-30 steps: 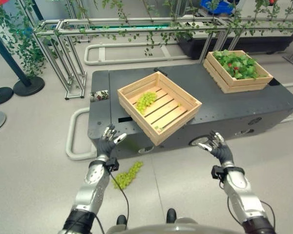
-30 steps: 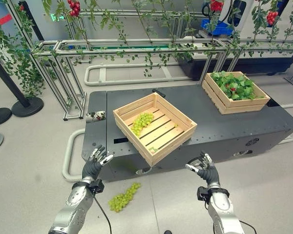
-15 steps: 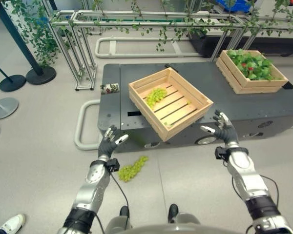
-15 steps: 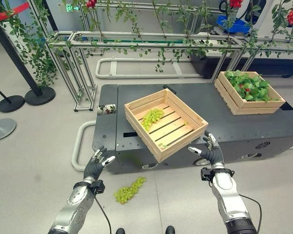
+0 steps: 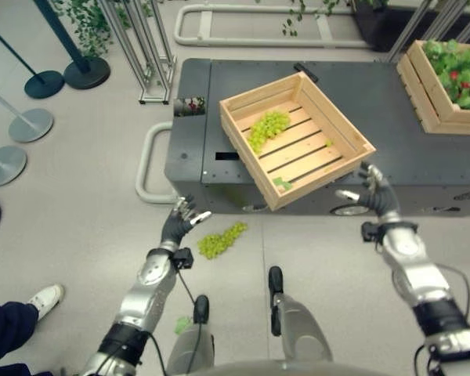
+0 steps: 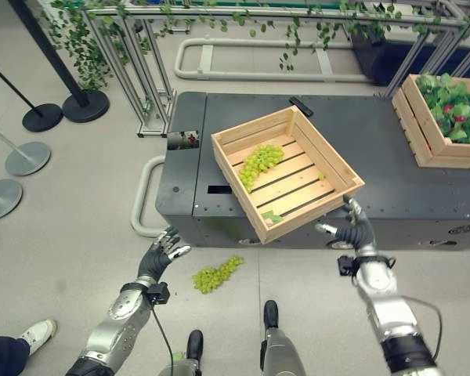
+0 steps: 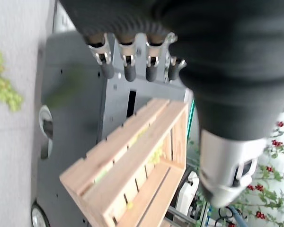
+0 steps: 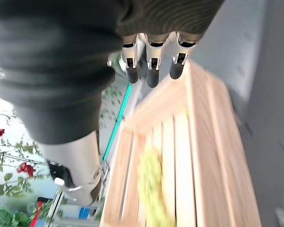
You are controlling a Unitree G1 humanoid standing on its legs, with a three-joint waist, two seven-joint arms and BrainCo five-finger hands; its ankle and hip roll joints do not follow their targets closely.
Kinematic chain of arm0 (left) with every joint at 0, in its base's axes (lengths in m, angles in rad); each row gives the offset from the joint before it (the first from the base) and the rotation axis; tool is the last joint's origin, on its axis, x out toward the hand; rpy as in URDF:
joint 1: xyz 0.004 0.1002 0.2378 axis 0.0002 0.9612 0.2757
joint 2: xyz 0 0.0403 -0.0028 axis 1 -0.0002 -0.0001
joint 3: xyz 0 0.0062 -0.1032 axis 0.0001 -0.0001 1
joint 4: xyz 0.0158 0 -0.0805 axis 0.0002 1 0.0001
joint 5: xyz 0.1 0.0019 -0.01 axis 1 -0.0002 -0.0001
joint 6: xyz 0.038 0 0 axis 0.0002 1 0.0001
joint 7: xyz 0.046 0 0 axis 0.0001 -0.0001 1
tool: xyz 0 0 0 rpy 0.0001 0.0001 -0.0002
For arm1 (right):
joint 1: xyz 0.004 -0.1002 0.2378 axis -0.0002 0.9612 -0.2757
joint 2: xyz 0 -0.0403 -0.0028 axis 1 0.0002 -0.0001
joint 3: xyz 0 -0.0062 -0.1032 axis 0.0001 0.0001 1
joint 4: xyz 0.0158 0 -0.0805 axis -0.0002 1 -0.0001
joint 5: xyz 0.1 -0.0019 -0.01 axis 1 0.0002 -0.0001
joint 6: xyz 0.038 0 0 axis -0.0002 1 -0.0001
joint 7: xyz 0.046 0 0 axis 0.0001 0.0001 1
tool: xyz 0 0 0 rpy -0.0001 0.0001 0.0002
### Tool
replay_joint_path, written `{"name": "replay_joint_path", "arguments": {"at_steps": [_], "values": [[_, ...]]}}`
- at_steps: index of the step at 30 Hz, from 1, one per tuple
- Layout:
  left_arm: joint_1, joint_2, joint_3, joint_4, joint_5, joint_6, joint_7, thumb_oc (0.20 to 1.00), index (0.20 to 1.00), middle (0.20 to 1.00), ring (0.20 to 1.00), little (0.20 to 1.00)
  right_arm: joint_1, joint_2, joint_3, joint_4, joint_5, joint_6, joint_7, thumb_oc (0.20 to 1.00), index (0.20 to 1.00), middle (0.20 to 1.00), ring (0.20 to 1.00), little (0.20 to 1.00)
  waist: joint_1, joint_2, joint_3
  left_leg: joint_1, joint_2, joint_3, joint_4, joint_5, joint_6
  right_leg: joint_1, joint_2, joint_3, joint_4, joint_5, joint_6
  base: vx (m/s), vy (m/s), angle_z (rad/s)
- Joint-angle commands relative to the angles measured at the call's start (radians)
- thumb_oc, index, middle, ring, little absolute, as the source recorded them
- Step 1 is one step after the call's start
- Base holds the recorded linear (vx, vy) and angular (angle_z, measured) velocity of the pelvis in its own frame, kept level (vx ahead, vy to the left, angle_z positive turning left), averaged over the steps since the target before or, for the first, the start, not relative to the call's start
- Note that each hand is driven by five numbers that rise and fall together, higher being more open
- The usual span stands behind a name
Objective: Pick up the fruits from the basket on one side to the basket on the other side
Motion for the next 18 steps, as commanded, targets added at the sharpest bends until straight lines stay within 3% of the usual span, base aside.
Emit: {"name": "replay_joint_path", "arguments": {"at_steps": [1, 5, 9, 10, 11, 12, 15, 16, 17, 18], "values": [[-0.024, 0.027, -0.001, -0.098, -0.035, -0.052, -0.023, 1.000, 1.000, 1.000, 1.000, 1.000, -0.090, -0.096, 0.015, -0.004, -0.009, -0.034, 0.003, 1.000, 1.000, 1.000, 1.000, 1.000, 0.007, -0.015, -0.083, 0.033, -0.106, 0.015, 0.132, -0.189, 0.078, 0.026, -0.071, -0.024, 0.002, -0.126, 0.103, 0.10, -0.116, -0.27], [-0.007, 0.023, -0.010, -0.107, -0.054, -0.048, -0.032, 1.000, 1.000, 1.000, 1.000, 1.000, -0.145, -0.164, 0.060, 0.011, 0.003, -0.012, 0.032, 1.000, 1.000, 1.000, 1.000, 1.000, 0.010, 0.004, -0.093, 0.023, -0.081, 0.006, 0.200, -0.205, 0.054, 0.068, -0.053, -0.043, -0.012, -0.162, 0.079, 0.14, -0.190, 0.00], [0.021, 0.026, -0.012, -0.116, -0.070, -0.040, -0.048, 1.000, 1.000, 1.000, 1.000, 1.000, -0.197, -0.210, 0.112, 0.031, 0.004, 0.008, 0.070, 1.000, 1.000, 1.000, 1.000, 1.000, 0.020, 0.012, -0.101, 0.021, -0.063, -0.013, 0.272, -0.161, 0.031, 0.122, -0.019, -0.057, -0.025, -0.199, 0.052, 0.10, -0.160, 0.07], [0.037, 0.030, -0.009, -0.128, -0.076, -0.034, -0.058, 1.000, 1.000, 1.000, 1.000, 1.000, -0.218, -0.246, 0.135, 0.024, -0.001, 0.020, 0.095, 1.000, 1.000, 1.000, 1.000, 1.000, 0.030, 0.013, -0.088, -0.019, -0.079, -0.029, 0.400, -0.097, 0.010, 0.162, -0.017, -0.067, -0.040, -0.214, 0.038, 0.04, -0.089, 0.06], [0.037, 0.029, -0.008, -0.128, -0.076, -0.033, -0.058, 1.000, 1.000, 1.000, 1.000, 1.000, -0.219, -0.246, 0.136, 0.024, -0.001, 0.020, 0.096, 1.000, 1.000, 1.000, 1.000, 1.000, 0.028, 0.014, -0.087, -0.023, -0.080, -0.031, 0.408, -0.100, 0.010, 0.163, -0.017, -0.069, -0.041, -0.213, 0.038, 0.05, -0.172, 0.07], [0.042, 0.035, -0.011, -0.131, -0.083, -0.034, -0.064, 1.000, 1.000, 1.000, 1.000, 1.000, -0.256, -0.279, 0.168, 0.023, -0.012, 0.031, 0.117, 1.000, 1.000, 1.000, 1.000, 1.000, 0.045, 0.008, -0.060, -0.084, -0.126, -0.048, 0.528, -0.040, -0.021, 0.200, -0.021, -0.073, -0.053, -0.227, 0.021, 0.00, -0.079, 0.01], [0.041, 0.037, -0.015, -0.132, -0.092, -0.028, -0.065, 1.000, 1.000, 1.000, 1.000, 1.000, -0.321, -0.312, 0.217, 0.044, -0.027, 0.049, 0.125, 1.000, 1.000, 1.000, 1.000, 1.000, 0.047, 0.007, -0.037, -0.127, -0.119, -0.047, 0.516, -0.028, -0.026, 0.217, -0.018, -0.076, -0.052, -0.245, 0.010, 0.01, -0.087, -0.07], [0.043, 0.046, -0.022, -0.130, -0.100, -0.024, -0.065, 1.000, 1.000, 1.000, 1.000, 1.000, -0.382, -0.330, 0.265, 0.081, -0.030, 0.057, 0.130, 1.000, 1.000, 1.000, 1.000, 1.000, 0.060, 0.001, -0.030, -0.158, -0.072, -0.067, 0.464, -0.035, -0.020, 0.220, -0.019, -0.068, -0.048, -0.256, 0.014, 0.03, -0.043, 0.03], [0.043, 0.045, -0.019, -0.130, -0.100, -0.023, -0.065, 1.000, 1.000, 1.000, 1.000, 1.000, -0.390, -0.330, 0.272, 0.086, -0.028, 0.055, 0.130, 1.000, 1.000, 1.000, 1.000, 1.000, 0.059, 0.003, -0.029, -0.155, -0.070, -0.066, 0.462, -0.036, -0.021, 0.220, -0.017, -0.066, -0.047, -0.258, 0.013, 0.08, -0.056, -0.01], [0.047, 0.050, -0.021, -0.130, -0.103, -0.023, -0.063, 1.000, 1.000, 1.000, 1.000, 1.000, -0.429, -0.344, 0.305, 0.112, -0.028, 0.055, 0.133, 1.000, 1.000, 1.000, 1.000, 1.000, 0.064, 0.002, -0.028, -0.155, -0.039, -0.071, 0.402, -0.040, -0.018, 0.221, -0.014, -0.063, -0.046, -0.262, 0.015, 0.07, -0.012, -0.09]]}}
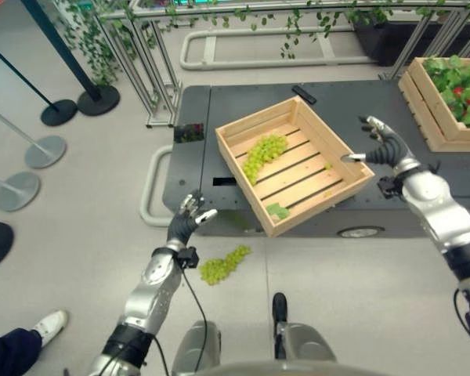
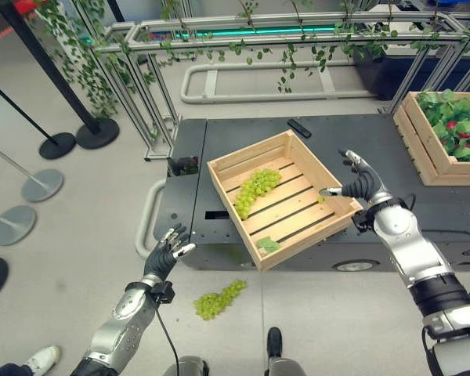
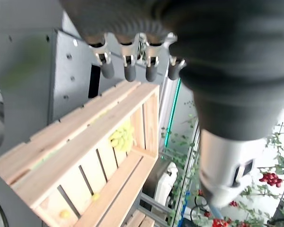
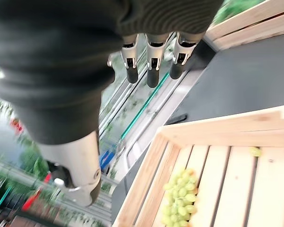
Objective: Pick up the fruits from the basket on one side to the basket on the other side
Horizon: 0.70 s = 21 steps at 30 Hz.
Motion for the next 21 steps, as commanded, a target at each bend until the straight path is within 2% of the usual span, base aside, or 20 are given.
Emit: {"name": "replay_joint_path", "arguments": {"at_steps": [1, 2, 4, 5, 6, 7, 8, 11, 14, 21], "values": [[0.026, 0.050, -0.011, -0.089, -0.039, -0.030, -0.008, 1.000, 1.000, 1.000, 1.000, 1.000, -0.118, -0.070, 0.072, 0.037, -0.026, -0.018, -0.005, 1.000, 1.000, 1.000, 1.000, 1.000, 0.011, -0.053, -0.020, 0.007, 0.064, 0.008, -0.081, -0.040, -0.003, 0.034, -0.005, -0.027, 0.041, -0.231, 0.089, 0.13, -0.007, -0.07], [0.012, 0.053, -0.031, -0.080, -0.032, -0.033, -0.005, 1.000, 1.000, 1.000, 1.000, 1.000, -0.185, -0.085, 0.134, 0.109, -0.036, -0.025, -0.010, 1.000, 1.000, 1.000, 1.000, 1.000, 0.015, -0.036, -0.006, 0.004, 0.116, 0.024, -0.235, 0.054, -0.016, 0.044, 0.016, -0.039, 0.040, -0.240, 0.092, 0.13, -0.007, -0.09], [0.005, 0.056, -0.046, -0.072, -0.020, -0.036, 0.002, 1.000, 1.000, 1.000, 1.000, 1.000, -0.211, -0.091, 0.166, 0.137, -0.057, -0.023, -0.013, 1.000, 1.000, 1.000, 1.000, 1.000, 0.017, -0.032, 0.007, -0.030, 0.127, 0.062, -0.267, 0.117, -0.031, 0.067, 0.020, -0.055, 0.029, -0.254, 0.093, 0.12, 0.000, 0.08], [0.009, 0.056, -0.042, -0.077, -0.023, -0.038, -0.002, 1.000, 1.000, 1.000, 1.000, 1.000, -0.233, -0.105, 0.193, 0.133, -0.084, -0.012, 0.009, 1.000, 1.000, 1.000, 1.000, 1.000, 0.016, -0.035, 0.004, -0.014, 0.124, 0.088, -0.264, 0.094, -0.030, 0.071, 0.017, -0.063, 0.029, -0.259, 0.090, 0.07, 0.033, 0.45], [0.015, 0.061, -0.043, -0.081, -0.025, -0.043, -0.001, 1.000, 1.000, 1.000, 1.000, 1.000, -0.259, -0.104, 0.219, 0.146, -0.102, -0.006, 0.014, 1.000, 1.000, 1.000, 1.000, 1.000, 0.022, -0.031, 0.000, 0.005, 0.136, 0.086, -0.304, 0.089, -0.037, 0.067, 0.029, -0.058, 0.028, -0.260, 0.092, 0.04, 0.020, 0.33], [0.016, 0.060, -0.040, -0.081, -0.025, -0.043, -0.002, 1.000, 1.000, 1.000, 1.000, 1.000, -0.265, -0.103, 0.225, 0.149, -0.102, -0.007, 0.014, 1.000, 1.000, 1.000, 1.000, 1.000, 0.022, -0.030, 0.001, 0.009, 0.138, 0.089, -0.309, 0.091, -0.038, 0.067, 0.030, -0.056, 0.028, -0.260, 0.092, 0.04, 0.068, -0.18], [0.013, 0.061, -0.048, -0.080, -0.026, -0.048, -0.002, 1.000, 1.000, 1.000, 1.000, 1.000, -0.339, -0.109, 0.280, 0.189, -0.127, -0.007, 0.019, 1.000, 1.000, 1.000, 1.000, 1.000, 0.027, -0.022, 0.003, 0.019, 0.151, 0.096, -0.346, 0.109, -0.051, 0.060, 0.038, -0.056, 0.025, -0.262, 0.092, 0.02, 0.086, -0.44], [0.012, 0.063, -0.057, -0.087, -0.026, -0.053, 0.003, 1.000, 1.000, 1.000, 1.000, 1.000, -0.409, -0.108, 0.338, 0.253, -0.136, -0.009, 0.025, 1.000, 1.000, 1.000, 1.000, 1.000, 0.031, -0.027, 0.003, 0.021, 0.156, 0.105, -0.373, 0.116, -0.055, 0.048, 0.035, -0.062, 0.022, -0.257, 0.096, 0.02, 0.077, 0.04], [0.015, 0.078, -0.060, -0.101, -0.022, -0.064, 0.013, 1.000, 1.000, 1.000, 1.000, 1.000, -0.502, -0.094, 0.425, 0.338, -0.178, -0.008, 0.032, 1.000, 1.000, 1.000, 1.000, 1.000, 0.042, -0.047, 0.012, 0.011, 0.165, 0.110, -0.412, 0.128, -0.056, 0.011, 0.030, -0.071, 0.025, -0.245, 0.105, 0.02, 0.067, 0.17], [0.003, 0.097, -0.052, -0.122, -0.002, -0.076, 0.026, 1.000, 1.000, 1.000, 1.000, 1.000, -0.578, -0.063, 0.492, 0.446, -0.222, -0.009, 0.031, 1.000, 1.000, 1.000, 1.000, 1.000, 0.073, -0.074, 0.040, -0.034, 0.160, 0.101, -0.438, 0.140, -0.055, -0.037, 0.007, -0.098, 0.026, -0.229, 0.127, 0.03, 0.061, 0.09]]}}
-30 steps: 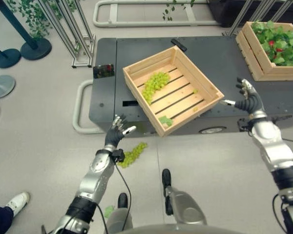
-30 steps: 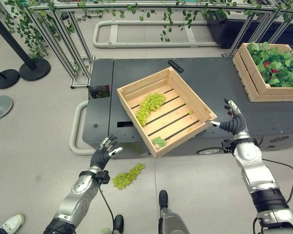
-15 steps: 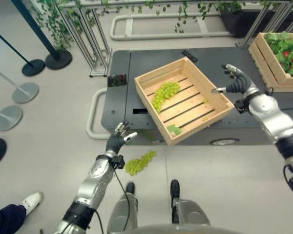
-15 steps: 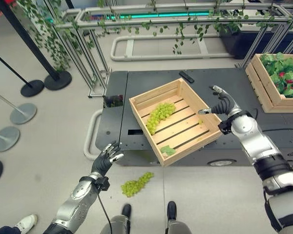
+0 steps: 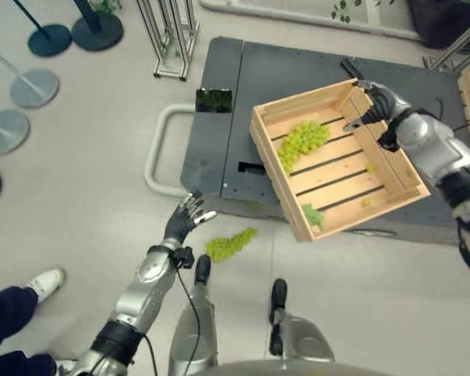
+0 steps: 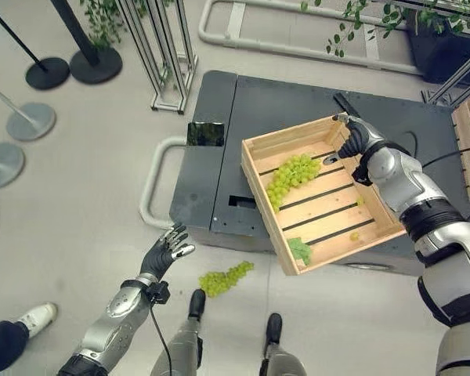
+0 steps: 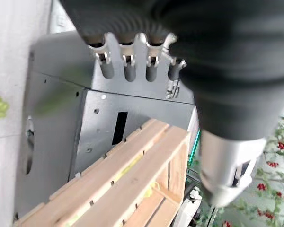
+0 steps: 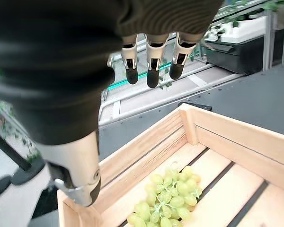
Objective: Pick up the fruits from the basket on one side to the basket on the other side
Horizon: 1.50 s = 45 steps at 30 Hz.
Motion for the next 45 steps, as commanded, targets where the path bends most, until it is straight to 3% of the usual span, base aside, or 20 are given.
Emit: {"name": "replay_joint_path", "arguments": {"at_steps": [1, 12, 21, 30, 41, 45], "values": [[0.021, -0.006, -0.002, -0.104, 0.007, -0.069, 0.009, 1.000, 1.000, 1.000, 1.000, 1.000, -0.080, -0.039, 0.080, 0.054, -0.044, -0.014, -0.020, 1.000, 1.000, 1.000, 1.000, 1.000, 0.012, 0.000, -0.051, -0.037, 0.080, 0.030, 0.028, -0.031, -0.072, -0.077, 0.038, -0.015, 0.091, -0.212, -0.003, 0.04, 0.050, 0.08], [-0.022, -0.005, -0.002, -0.120, 0.012, -0.080, 0.032, 1.000, 1.000, 1.000, 1.000, 1.000, -0.146, 0.009, 0.156, 0.263, -0.132, -0.019, -0.016, 1.000, 1.000, 1.000, 1.000, 1.000, 0.048, -0.021, -0.010, -0.091, 0.048, -0.005, 0.032, -0.029, -0.059, -0.113, 0.010, -0.031, 0.110, -0.201, 0.014, 0.05, 0.034, 0.09], [-0.060, -0.018, -0.011, -0.105, 0.007, -0.079, 0.048, 1.000, 1.000, 1.000, 1.000, 1.000, -0.059, 0.030, 0.103, 0.371, -0.126, -0.023, -0.027, 1.000, 1.000, 1.000, 1.000, 1.000, 0.064, -0.024, 0.013, -0.116, 0.028, -0.033, 0.037, -0.029, -0.046, -0.123, -0.001, -0.046, 0.118, -0.203, 0.019, 0.03, 0.000, 0.09], [-0.120, -0.028, -0.063, -0.089, -0.002, -0.084, 0.050, 1.000, 1.000, 1.000, 1.000, 1.000, -0.086, 0.102, 0.131, 0.478, -0.201, -0.023, -0.041, 1.000, 1.000, 1.000, 1.000, 1.000, 0.086, -0.019, 0.031, -0.141, 0.014, -0.051, 0.041, -0.025, -0.044, -0.134, -0.003, -0.051, 0.108, -0.197, 0.020, 0.00, -0.003, 0.04], [-0.160, -0.044, -0.092, -0.070, 0.004, -0.092, 0.061, 1.000, 1.000, 1.000, 1.000, 1.000, -0.112, 0.178, 0.179, 0.476, -0.284, -0.037, -0.052, 1.000, 1.000, 1.000, 1.000, 1.000, 0.108, -0.022, 0.050, -0.166, 0.008, -0.068, 0.046, -0.023, -0.044, -0.143, -0.002, -0.062, 0.097, -0.192, 0.021, 0.01, -0.011, 0.03], [-0.160, -0.046, -0.075, -0.075, 0.009, -0.093, 0.075, 1.000, 1.000, 1.000, 1.000, 1.000, -0.082, 0.165, 0.098, 0.397, -0.174, -0.041, -0.088, 1.000, 1.000, 1.000, 1.000, 1.000, 0.107, -0.031, 0.055, -0.168, 0.008, -0.069, 0.048, -0.023, -0.045, -0.139, 0.001, -0.066, 0.093, -0.194, 0.021, 0.00, 0.000, 0.00]]}}
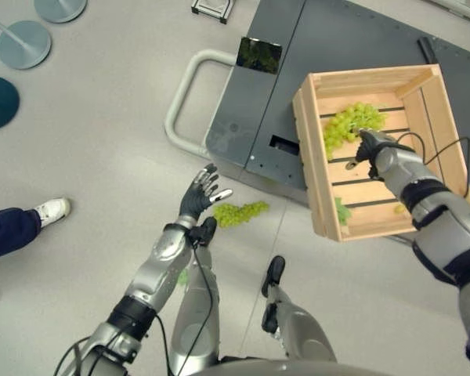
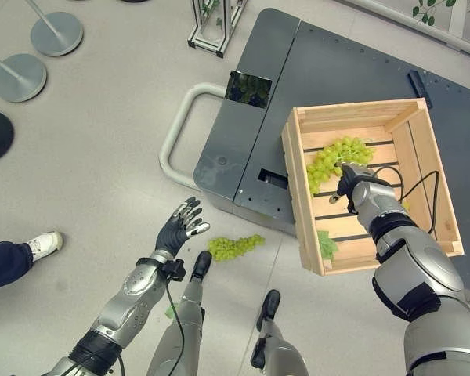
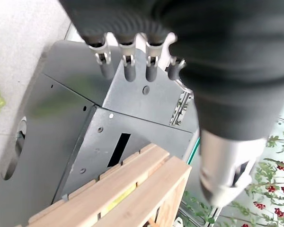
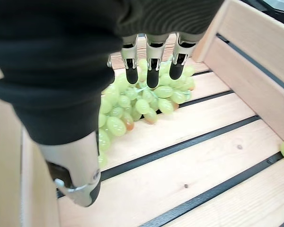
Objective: Pick up the fruits from the basket on one side to the basket on the other side
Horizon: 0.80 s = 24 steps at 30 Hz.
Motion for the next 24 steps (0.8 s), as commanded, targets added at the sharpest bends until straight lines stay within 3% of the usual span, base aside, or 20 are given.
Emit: {"name": "replay_joint_path", "arguments": {"at_steps": [1, 6, 14, 19, 24], "values": [[-0.006, -0.015, 0.021, -0.064, 0.009, -0.054, 0.014, 1.000, 1.000, 1.000, 1.000, 1.000, -0.066, -0.094, -0.032, -0.096, 0.113, -0.006, -0.072, 1.000, 1.000, 1.000, 1.000, 1.000, -0.016, -0.037, 0.016, 0.004, 0.018, 0.037, 0.060, -0.081, -0.016, -0.017, -0.020, 0.009, 0.093, -0.170, 0.036, 0.00, 0.000, 0.00], [0.009, -0.012, 0.047, -0.061, 0.015, -0.047, 0.025, 1.000, 1.000, 1.000, 1.000, 1.000, -0.012, -0.160, -0.086, -0.235, 0.155, -0.004, -0.092, 1.000, 1.000, 1.000, 1.000, 1.000, -0.023, -0.052, 0.017, 0.008, 0.022, 0.038, 0.058, -0.084, -0.015, -0.013, -0.020, 0.005, 0.092, -0.174, 0.036, 0.02, -0.016, 0.02], [0.035, -0.002, 0.094, -0.064, 0.021, -0.046, 0.043, 1.000, 1.000, 1.000, 1.000, 1.000, 0.191, -0.322, -0.275, -0.645, 0.143, -0.007, -0.107, 1.000, 1.000, 1.000, 1.000, 1.000, -0.053, -0.074, 0.011, 0.012, 0.025, 0.044, 0.051, -0.090, -0.014, -0.010, -0.024, 0.001, 0.092, -0.182, 0.036, 0.02, -0.005, 0.03], [0.033, 0.012, 0.090, -0.076, 0.023, -0.045, 0.038, 1.000, 1.000, 1.000, 1.000, 1.000, 0.206, -0.386, -0.292, -0.739, 0.114, -0.007, -0.088, 1.000, 1.000, 1.000, 1.000, 1.000, -0.058, -0.082, 0.010, 0.007, 0.025, 0.047, 0.049, -0.088, -0.014, -0.012, -0.026, 0.000, 0.088, -0.182, 0.036, 0.00, 0.000, 0.00], [0.029, 0.030, 0.066, -0.085, 0.012, -0.045, 0.031, 1.000, 1.000, 1.000, 1.000, 1.000, 0.100, -0.426, -0.194, -0.678, 0.093, 0.004, -0.073, 1.000, 1.000, 1.000, 1.000, 1.000, -0.051, -0.090, 0.011, 0.005, 0.025, 0.045, 0.049, -0.086, -0.014, -0.014, -0.027, -0.001, 0.086, -0.179, 0.036, 0.00, 0.000, 0.00]]}}
